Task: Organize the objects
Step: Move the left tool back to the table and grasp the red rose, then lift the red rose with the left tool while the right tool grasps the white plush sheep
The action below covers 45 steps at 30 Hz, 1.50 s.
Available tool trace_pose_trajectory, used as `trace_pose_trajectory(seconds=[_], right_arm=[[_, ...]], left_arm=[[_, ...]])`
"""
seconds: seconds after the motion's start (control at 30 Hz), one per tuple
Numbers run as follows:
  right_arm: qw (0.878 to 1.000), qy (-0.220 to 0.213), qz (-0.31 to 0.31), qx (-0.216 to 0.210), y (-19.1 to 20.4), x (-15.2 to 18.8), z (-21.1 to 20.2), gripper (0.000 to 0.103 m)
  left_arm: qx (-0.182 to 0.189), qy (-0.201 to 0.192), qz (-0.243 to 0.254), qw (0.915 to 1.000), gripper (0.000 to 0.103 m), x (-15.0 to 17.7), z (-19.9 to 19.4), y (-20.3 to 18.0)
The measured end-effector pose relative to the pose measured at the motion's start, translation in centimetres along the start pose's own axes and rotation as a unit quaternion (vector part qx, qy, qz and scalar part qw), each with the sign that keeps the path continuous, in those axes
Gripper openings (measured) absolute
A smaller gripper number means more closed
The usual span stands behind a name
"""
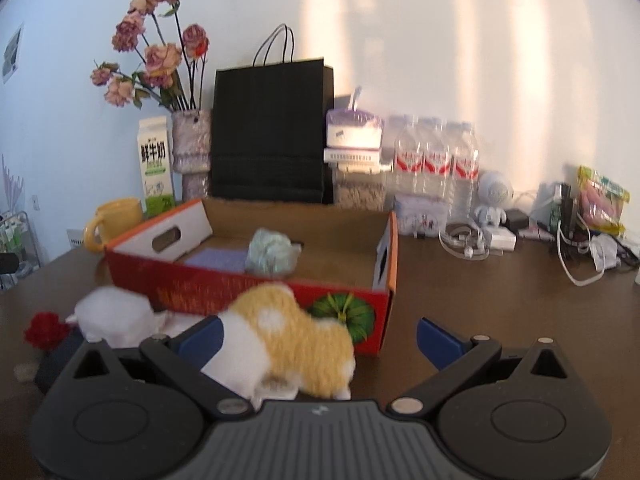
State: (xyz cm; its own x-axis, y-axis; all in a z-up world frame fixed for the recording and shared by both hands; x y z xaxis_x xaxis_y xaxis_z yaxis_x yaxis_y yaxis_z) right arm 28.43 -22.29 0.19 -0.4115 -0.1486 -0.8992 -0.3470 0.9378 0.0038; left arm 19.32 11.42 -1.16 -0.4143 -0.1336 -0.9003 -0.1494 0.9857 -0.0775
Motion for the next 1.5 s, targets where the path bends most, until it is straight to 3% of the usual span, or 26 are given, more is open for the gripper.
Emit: trace_pose_trajectory(seconds=[0.4, 0.8, 1.0, 1.1, 1.17, 1.23, 1.5], right_arm=[[1.0, 0.012, 0.008, -0.005, 0.6, 2.8, 0.0, 0.103], [1.0, -0.001, 0.02, -0.014, 0.2, 3.1, 0.2, 0.103], [1.0, -0.004, 0.019, -0.012, 0.2, 3.2, 0.1, 0.103], [1.0, -0.004, 0.02, -0.013, 0.2, 3.2, 0.1, 0.103], [1.0, -0.005, 0.02, -0.013, 0.2, 3.2, 0.1, 0.103], [1.0, -0.006, 0.02, -0.012, 0.2, 3.2, 0.1, 0.103], [1.0, -0.011, 0.025, -0.015, 0.1, 3.1, 0.1, 0.103]], left_arm=[[0.025, 0.064, 0.021, 0.9974, 0.103, 4.4, -0.2, -1.2], [0.012, 0.088, 0.018, 0.9959, 0.102, 4.9, 3.3, -1.2], [0.028, 0.101, 0.006, 0.9945, 0.082, 5.1, 5.1, -1.3], [0.045, 0.102, 0.005, 0.9938, 0.067, 5.0, 5.5, -1.8], [0.056, 0.102, 0.007, 0.9932, 0.047, 5.1, 5.6, -2.1], [0.068, 0.098, 0.004, 0.9929, 0.04, 5.1, 5.4, -2.4], [0.044, 0.067, -0.005, 0.9968, 0.037, 4.3, 4.0, -1.6]])
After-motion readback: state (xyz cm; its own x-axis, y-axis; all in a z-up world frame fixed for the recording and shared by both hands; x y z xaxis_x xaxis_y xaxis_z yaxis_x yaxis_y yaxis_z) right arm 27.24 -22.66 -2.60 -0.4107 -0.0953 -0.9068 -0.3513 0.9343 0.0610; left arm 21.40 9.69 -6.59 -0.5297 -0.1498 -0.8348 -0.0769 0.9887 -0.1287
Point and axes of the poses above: each gripper's, at about its wrist camera, not at the fingertips, and z roughly the way its jaws point, y to its left, x to its underside, the point moved 9 cm from there along z, roughly the way its jaws point
